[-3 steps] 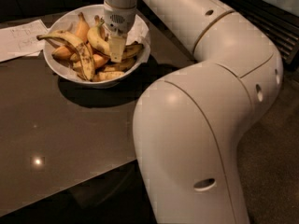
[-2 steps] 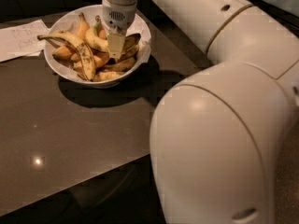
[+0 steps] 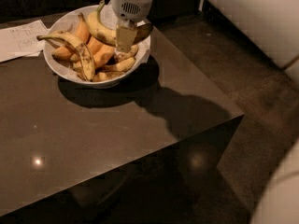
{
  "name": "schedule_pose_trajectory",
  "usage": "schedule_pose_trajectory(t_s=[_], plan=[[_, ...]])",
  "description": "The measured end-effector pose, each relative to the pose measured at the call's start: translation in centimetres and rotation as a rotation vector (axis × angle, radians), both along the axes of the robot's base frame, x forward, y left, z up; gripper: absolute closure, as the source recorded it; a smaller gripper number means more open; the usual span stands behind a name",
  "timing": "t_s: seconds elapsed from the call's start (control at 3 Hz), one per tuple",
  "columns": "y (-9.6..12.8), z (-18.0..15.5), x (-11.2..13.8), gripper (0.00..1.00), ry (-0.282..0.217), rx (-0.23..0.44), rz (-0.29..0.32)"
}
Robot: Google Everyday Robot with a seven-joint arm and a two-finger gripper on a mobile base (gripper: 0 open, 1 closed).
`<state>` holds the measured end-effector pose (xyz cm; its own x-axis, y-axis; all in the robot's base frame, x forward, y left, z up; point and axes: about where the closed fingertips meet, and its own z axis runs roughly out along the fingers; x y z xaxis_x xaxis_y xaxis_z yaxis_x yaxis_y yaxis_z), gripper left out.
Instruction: Pick banana from white bowl
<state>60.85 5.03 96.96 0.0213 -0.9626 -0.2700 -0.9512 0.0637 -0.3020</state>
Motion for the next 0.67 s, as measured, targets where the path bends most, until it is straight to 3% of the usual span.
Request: schedule_pose_trajectory(t_s=[0.33,0.67], plan=[[-0.24,0.43,-0.55,1.00,-0.010,0.001,0.001],[-1.04,0.42,-1.03,1.00,0.016,0.004,-0.007]])
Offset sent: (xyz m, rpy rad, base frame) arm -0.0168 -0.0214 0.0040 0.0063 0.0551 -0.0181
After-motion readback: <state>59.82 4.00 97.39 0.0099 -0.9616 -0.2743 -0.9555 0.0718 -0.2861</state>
